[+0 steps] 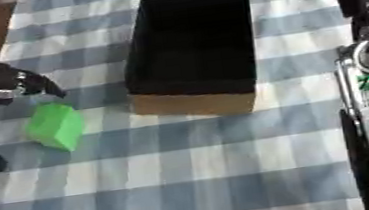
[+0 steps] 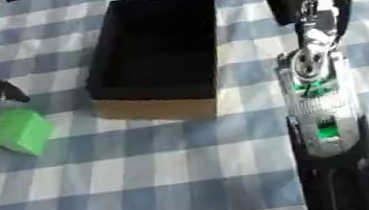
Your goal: Pick up objects on the table and place them in the box.
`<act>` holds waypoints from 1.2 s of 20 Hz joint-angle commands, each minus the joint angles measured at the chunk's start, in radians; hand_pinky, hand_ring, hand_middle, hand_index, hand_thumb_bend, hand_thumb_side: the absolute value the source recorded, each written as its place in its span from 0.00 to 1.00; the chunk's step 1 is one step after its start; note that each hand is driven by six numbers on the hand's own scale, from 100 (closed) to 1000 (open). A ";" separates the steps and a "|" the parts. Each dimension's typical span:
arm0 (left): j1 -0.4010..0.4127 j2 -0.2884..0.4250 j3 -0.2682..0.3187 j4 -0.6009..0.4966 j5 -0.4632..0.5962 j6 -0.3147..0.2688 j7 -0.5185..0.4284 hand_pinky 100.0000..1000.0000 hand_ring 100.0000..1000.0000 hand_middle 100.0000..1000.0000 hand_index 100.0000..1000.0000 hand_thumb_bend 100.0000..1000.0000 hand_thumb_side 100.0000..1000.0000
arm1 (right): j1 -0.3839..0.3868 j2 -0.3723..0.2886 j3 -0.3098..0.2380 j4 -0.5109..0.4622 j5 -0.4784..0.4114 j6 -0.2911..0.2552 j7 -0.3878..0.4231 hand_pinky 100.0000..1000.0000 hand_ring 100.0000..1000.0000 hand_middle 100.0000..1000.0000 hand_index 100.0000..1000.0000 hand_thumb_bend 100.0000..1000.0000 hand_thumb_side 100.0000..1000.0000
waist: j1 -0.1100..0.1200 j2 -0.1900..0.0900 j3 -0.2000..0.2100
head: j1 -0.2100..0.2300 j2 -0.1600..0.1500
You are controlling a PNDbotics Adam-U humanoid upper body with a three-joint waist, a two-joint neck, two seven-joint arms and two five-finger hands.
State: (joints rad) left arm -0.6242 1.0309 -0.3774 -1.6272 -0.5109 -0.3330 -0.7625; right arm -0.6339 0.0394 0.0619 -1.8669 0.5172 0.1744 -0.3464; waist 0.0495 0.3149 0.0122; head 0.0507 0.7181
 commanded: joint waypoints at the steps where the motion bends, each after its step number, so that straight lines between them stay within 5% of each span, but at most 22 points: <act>1: -0.024 0.004 0.004 0.017 -0.012 -0.006 0.009 0.80 0.87 0.90 0.99 0.79 0.00 | -0.015 -0.005 0.002 -0.007 -0.008 -0.001 -0.003 0.79 0.89 0.71 0.93 0.00 0.67 | 0.001 -0.014 -0.001 | 0.004 -0.010; 11: -0.065 -0.056 -0.011 0.069 -0.024 0.019 0.006 0.82 0.85 0.86 0.97 0.75 0.00 | -0.017 -0.010 -0.001 -0.001 -0.024 0.004 -0.008 0.79 0.89 0.71 0.94 0.00 0.69 | -0.002 -0.005 -0.006 | 0.011 -0.018; 24: -0.082 -0.089 -0.018 0.105 -0.053 0.088 0.088 0.77 0.73 0.53 0.77 0.52 0.00 | -0.016 -0.015 -0.003 0.004 -0.041 0.007 -0.015 0.79 0.89 0.71 0.94 0.00 0.70 | -0.004 -0.001 -0.007 | 0.017 -0.020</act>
State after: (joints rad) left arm -0.6882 0.9227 -0.4023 -1.5205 -0.5591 -0.2514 -0.6848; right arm -0.6340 0.0315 0.0613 -1.8549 0.4836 0.1806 -0.3580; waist 0.0442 0.3322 0.0054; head 0.0632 0.7088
